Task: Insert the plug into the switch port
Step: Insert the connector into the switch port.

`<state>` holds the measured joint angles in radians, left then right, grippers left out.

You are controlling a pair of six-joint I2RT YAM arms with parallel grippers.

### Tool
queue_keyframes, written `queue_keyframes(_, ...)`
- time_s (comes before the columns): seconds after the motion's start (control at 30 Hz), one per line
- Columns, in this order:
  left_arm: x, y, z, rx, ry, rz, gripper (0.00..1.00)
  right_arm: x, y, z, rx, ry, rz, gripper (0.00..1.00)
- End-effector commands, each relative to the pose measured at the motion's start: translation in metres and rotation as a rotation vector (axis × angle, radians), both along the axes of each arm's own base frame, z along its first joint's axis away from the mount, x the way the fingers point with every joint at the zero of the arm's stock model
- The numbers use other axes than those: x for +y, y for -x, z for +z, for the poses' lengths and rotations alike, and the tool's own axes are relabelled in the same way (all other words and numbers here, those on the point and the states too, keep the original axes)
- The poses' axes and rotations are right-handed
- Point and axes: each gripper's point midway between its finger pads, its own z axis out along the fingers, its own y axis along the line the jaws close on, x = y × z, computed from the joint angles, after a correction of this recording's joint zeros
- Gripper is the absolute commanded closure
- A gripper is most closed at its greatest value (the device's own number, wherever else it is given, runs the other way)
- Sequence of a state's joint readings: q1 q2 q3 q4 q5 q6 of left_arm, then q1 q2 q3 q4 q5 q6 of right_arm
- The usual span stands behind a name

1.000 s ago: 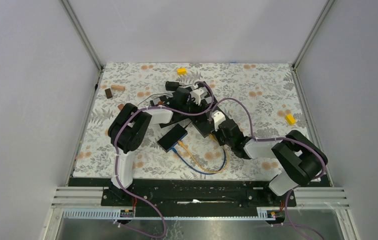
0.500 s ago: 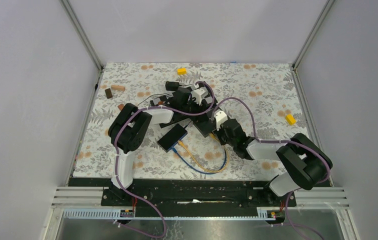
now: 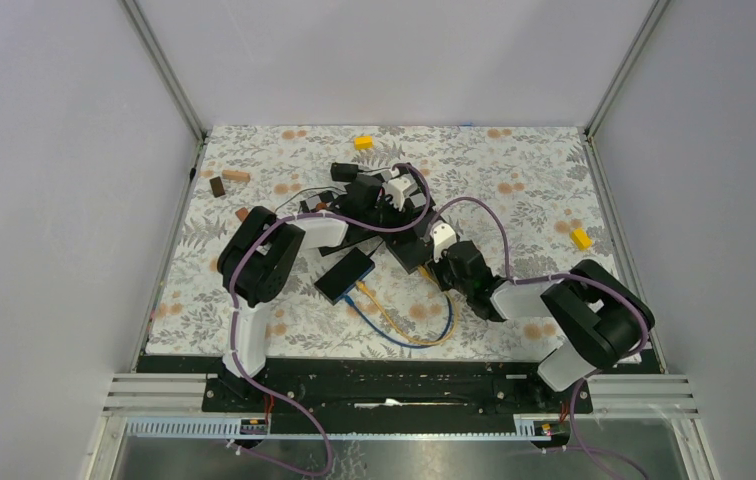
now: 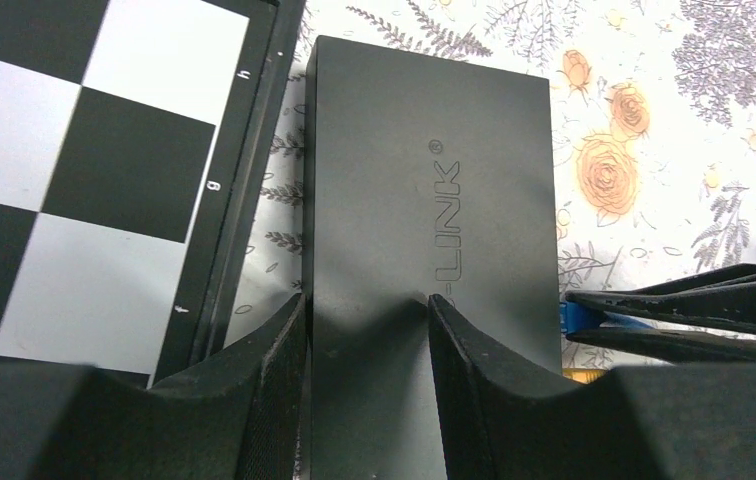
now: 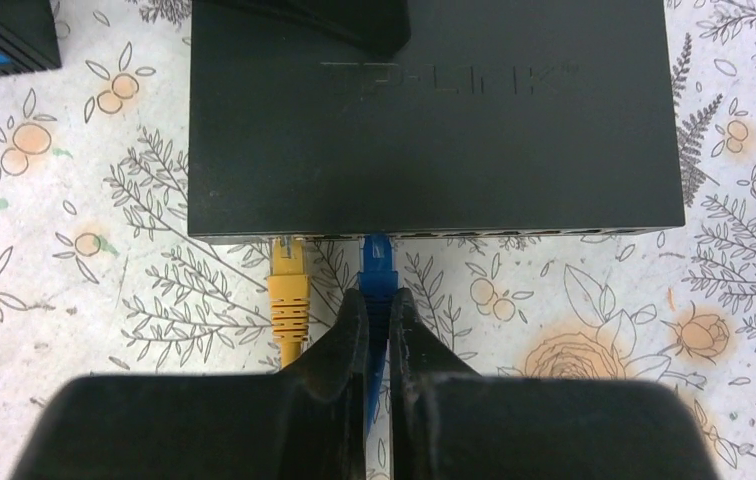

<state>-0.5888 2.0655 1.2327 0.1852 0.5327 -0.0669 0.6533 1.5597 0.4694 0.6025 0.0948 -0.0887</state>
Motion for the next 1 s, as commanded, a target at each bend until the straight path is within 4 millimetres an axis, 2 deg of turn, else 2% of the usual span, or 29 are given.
queue_keyframes(0.0,-0.009,0.157,-0.06,0.498,-0.11,-0.286,0.54,0.035,-0.057,0.088,-0.328,-0.274,-0.044,1.0)
queue_keyframes(0.07,-0.009,0.158,-0.059,0.497,-0.111,-0.286,0.54,0.038,-0.057,0.093,-0.331,-0.284,-0.031,1.0)
queue_keyframes(0.13,-0.009,0.158,-0.059,0.495,-0.11,-0.289,0.54,0.041,-0.059,0.107,-0.349,-0.29,-0.019,1.0)
queue_keyframes(0.33,-0.008,0.164,-0.061,0.489,-0.136,-0.301,0.54,0.042,-0.064,0.183,-0.473,-0.347,-0.012,1.0)
queue_keyframes(0.43,-0.008,0.166,-0.062,0.491,-0.14,-0.304,0.54,0.044,-0.064,0.2,-0.502,-0.356,0.007,1.0)
queue_keyframes(0.5,-0.009,0.167,-0.062,0.491,-0.14,-0.307,0.54,0.045,-0.064,0.191,-0.486,-0.34,0.012,1.0)
queue_keyframes(0.63,-0.01,0.166,-0.062,0.487,-0.145,-0.3,0.53,0.042,-0.06,0.148,-0.415,-0.298,0.012,1.0)
queue_keyframes(0.73,-0.011,0.158,-0.06,0.464,-0.149,-0.26,0.48,0.037,-0.05,0.121,-0.358,-0.26,0.021,1.0)
queue_keyframes(0.83,-0.017,0.144,-0.053,0.435,-0.138,-0.216,0.42,0.034,-0.037,0.107,-0.309,-0.243,0.042,0.82)
queue_keyframes(0.97,-0.023,0.114,-0.043,0.401,-0.117,-0.139,0.4,0.029,-0.02,0.095,-0.234,-0.246,0.056,0.61)
